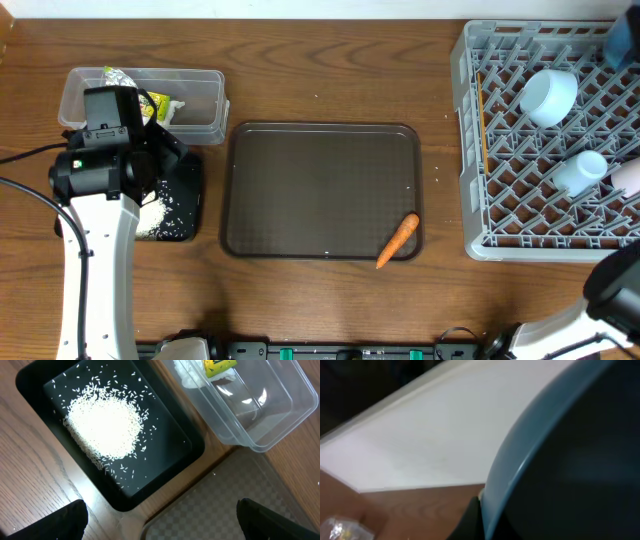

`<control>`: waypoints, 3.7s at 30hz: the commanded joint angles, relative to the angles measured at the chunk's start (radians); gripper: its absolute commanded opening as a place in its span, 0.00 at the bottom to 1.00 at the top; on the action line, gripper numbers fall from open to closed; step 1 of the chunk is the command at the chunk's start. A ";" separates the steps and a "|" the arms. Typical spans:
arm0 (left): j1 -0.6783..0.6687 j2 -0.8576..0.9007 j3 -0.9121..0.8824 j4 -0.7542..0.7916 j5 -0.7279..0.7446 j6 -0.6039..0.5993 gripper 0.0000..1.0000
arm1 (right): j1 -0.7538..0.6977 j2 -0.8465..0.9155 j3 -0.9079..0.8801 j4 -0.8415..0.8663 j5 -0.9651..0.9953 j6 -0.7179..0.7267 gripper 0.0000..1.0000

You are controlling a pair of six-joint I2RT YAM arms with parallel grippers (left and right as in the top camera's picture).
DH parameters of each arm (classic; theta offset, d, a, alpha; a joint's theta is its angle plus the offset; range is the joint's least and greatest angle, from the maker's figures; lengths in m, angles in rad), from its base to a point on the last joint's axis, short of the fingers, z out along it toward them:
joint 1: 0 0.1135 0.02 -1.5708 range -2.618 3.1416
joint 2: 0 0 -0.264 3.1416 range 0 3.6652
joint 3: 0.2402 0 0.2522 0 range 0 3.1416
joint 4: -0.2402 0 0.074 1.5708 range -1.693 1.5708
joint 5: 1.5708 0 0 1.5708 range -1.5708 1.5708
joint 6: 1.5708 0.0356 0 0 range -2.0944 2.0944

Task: Sort waste into correct bins and load items into the dishwasher rack
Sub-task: 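Carry the blue plate right to the back of the dish rack, then lower the plate upright into the rack slots with the right gripper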

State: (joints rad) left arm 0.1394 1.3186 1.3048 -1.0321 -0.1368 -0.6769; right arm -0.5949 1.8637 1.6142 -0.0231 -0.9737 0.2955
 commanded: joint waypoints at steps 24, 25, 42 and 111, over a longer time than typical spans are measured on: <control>0.000 0.003 0.008 -0.004 -0.005 0.006 0.98 | -0.031 0.158 -0.417 0.954 0.110 0.451 0.14; 0.000 0.003 0.008 -0.004 -0.005 0.006 0.98 | -0.031 0.164 -0.416 0.962 0.104 0.454 0.16; 0.000 0.003 0.008 -0.004 -0.005 0.006 0.98 | -0.040 0.165 -0.415 1.088 0.022 0.520 0.29; 0.000 0.003 0.008 -0.004 -0.005 0.006 0.98 | 0.462 0.376 0.403 -0.492 1.210 -0.791 0.92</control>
State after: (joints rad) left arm 0.1394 1.3186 1.3048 -1.0321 -0.1368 -0.6769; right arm -0.1505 2.2028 1.9884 -0.5179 0.2203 -0.4732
